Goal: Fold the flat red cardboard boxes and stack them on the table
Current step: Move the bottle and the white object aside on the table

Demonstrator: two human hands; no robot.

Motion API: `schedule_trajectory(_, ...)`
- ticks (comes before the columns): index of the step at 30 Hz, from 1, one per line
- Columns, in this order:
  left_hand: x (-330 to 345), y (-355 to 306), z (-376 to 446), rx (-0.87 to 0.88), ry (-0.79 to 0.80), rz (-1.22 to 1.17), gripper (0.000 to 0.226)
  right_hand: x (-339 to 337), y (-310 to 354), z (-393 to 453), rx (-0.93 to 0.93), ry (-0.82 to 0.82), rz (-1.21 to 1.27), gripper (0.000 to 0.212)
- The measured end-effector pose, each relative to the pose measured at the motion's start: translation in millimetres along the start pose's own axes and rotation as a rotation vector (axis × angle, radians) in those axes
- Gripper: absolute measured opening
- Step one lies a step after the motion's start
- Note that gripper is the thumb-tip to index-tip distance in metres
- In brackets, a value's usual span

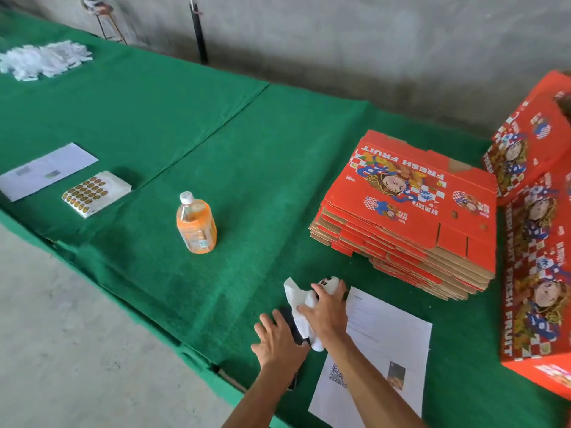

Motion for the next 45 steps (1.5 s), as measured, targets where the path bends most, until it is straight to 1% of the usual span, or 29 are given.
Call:
schedule_trajectory(2, -1.0, -0.7, -1.3, 0.002, -0.005, -0.001, 0.091, 3.3, 0.9, -0.7, -0.024, 0.033, 0.016, 0.072)
schedule_trajectory(4, -5.8, -1.0, -0.7, 0.005, -0.008, -0.009, 0.088, 3.9, -0.7, 1.3, -0.057, 0.071, 0.056, 0.068)
schedule_trajectory(6, -15.7, 1.6, 1.8, 0.010, -0.030, -0.021, 0.088, 2.5, -1.5, 3.8, -0.087, 0.095, 0.156, 0.064)
schedule_trajectory(8, -33.7, 8.4, 6.1, 0.013, -0.085, -0.031, 0.090, -0.5, 3.9, 7.4, -0.098, 0.095, 0.292, 0.063)
schedule_trajectory(12, -88.3, 43.8, 27.9, -0.022, -0.191, -0.096, 0.089, 5.6, 48.2, 20.0, -0.176, 0.088, 0.420, 0.061)
schedule_trajectory(15, -131.4, 88.3, 57.4, -0.090, -0.214, -0.116, 0.089, 21.7, 99.1, 28.9, -0.241, 0.095, 0.461, 0.060)
schedule_trajectory(18, -157.1, 127.6, 84.8, -0.146, -0.183, -0.101, 0.093, 43.5, 147.2, 37.3, -0.286, 0.092, 0.477, 0.057)
schedule_trajectory(22, -167.9, 158.9, 108.5, -0.135, -0.138, -0.126, 0.093, 76.1, 192.1, 49.1, -0.290, 0.106, 0.440, 0.059)
schedule_trajectory(27, -176.5, 179.4, 126.1, -0.136, -0.137, -0.167, 0.090, 92.7, 223.4, 66.6, -0.244, 0.106, 0.373, 0.065)
schedule_trajectory(32, -178.4, 184.5, 133.3, -0.161, -0.113, -0.170, 0.084, 96.2, 233.7, 82.6, -0.176, 0.175, 0.320, 0.067)
schedule_trajectory(34, -184.0, 175.5, 129.3, -0.185, -0.143, -0.147, 0.073, 92.9, 232.2, 83.4, -0.185, 0.208, 0.312, 0.069)
schedule_trajectory(36, -194.1, 145.9, 122.1, -0.126, -0.239, -0.167, 0.063, 79.9, 225.3, 84.3, -0.212, 0.195, 0.295, 0.067)
schedule_trajectory(39, -206.7, 76.6, 106.8, 0.129, -0.412, -0.262, 0.047, 50.4, 202.2, 85.6, -0.201, 0.148, 0.291, 0.060)
schedule_trajectory(41, -206.3, 27.9, 96.9, 0.308, -0.463, -0.316, 0.037, 22.5, 178.8, 84.6, -0.177, 0.113, 0.326, 0.053)
schedule_trajectory(43, -192.2, -17.1, 88.9, 0.407, -0.399, -0.390, 0.029, -13.1, 148.4, 78.8, -0.149, 0.049, 0.330, 0.041)
schedule_trajectory(44, -179.0, -36.9, 84.5, 0.426, -0.340, -0.419, 0.025, -31.8, 129.3, 73.5, -0.132, 0.001, 0.264, 0.034)
schedule_trajectory(45, -162.0, -55.8, 78.9, 0.432, -0.279, -0.421, 0.021, -50.0, 107.7, 65.7, -0.103, -0.044, 0.136, 0.028)
Point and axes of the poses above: each hand's wrist, its own z-axis towards the middle knuckle, its own x-axis out of the palm, y = z × x, the point moved 9 cm from there along z, towards the middle knuckle, and after that the axes turned 9 degrees about y, right-handed, at the moved point
